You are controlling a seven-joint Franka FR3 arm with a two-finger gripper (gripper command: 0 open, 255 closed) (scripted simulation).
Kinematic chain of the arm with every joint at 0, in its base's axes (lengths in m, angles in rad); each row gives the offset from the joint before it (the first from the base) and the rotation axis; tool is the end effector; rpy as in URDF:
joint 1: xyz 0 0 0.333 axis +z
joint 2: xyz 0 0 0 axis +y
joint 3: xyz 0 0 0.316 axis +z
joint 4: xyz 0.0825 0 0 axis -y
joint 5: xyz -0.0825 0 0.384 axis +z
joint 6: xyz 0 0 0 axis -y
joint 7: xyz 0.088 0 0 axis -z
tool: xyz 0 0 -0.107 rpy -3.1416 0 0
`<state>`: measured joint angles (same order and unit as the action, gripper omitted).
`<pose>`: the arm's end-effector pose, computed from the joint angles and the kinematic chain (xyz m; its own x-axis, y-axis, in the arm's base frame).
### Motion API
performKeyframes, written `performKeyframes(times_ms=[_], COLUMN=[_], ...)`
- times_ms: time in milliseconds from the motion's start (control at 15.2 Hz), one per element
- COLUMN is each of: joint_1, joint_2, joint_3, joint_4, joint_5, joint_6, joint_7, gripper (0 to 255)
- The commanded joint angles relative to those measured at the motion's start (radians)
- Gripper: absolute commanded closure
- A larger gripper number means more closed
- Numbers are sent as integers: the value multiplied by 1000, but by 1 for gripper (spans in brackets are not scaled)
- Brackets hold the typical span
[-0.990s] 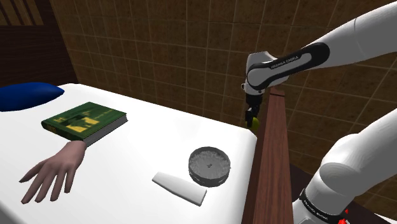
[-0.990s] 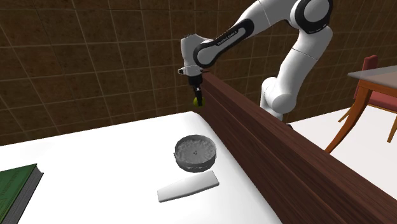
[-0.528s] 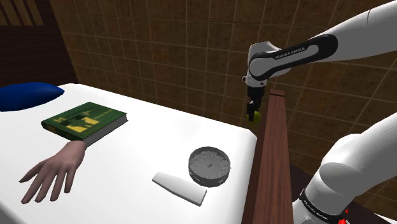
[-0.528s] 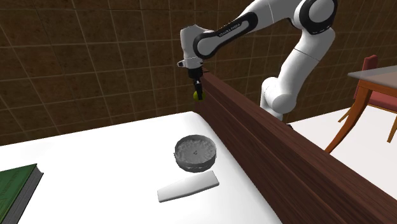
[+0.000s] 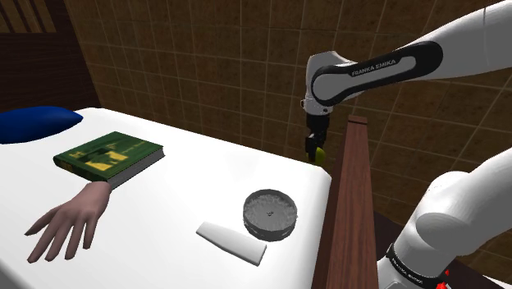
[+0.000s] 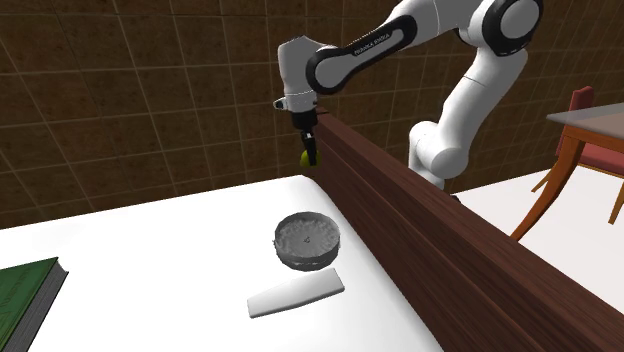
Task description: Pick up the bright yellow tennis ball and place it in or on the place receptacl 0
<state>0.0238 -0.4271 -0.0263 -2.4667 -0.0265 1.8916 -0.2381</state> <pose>0.3953 -0.0031 0.4360 0.9583 0.2454 -0.1464 0.2448 -0.9693 -0.0224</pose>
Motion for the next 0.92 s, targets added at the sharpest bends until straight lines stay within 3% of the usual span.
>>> performKeyframes(times_ms=[0, 858], joint_1=[26, 174], joint_2=[-3, 118], joint_3=[37, 264], joint_4=[2, 126], joint_5=[26, 152], joint_6=[-6, 4], joint_7=[50, 361], gripper=[255, 255])
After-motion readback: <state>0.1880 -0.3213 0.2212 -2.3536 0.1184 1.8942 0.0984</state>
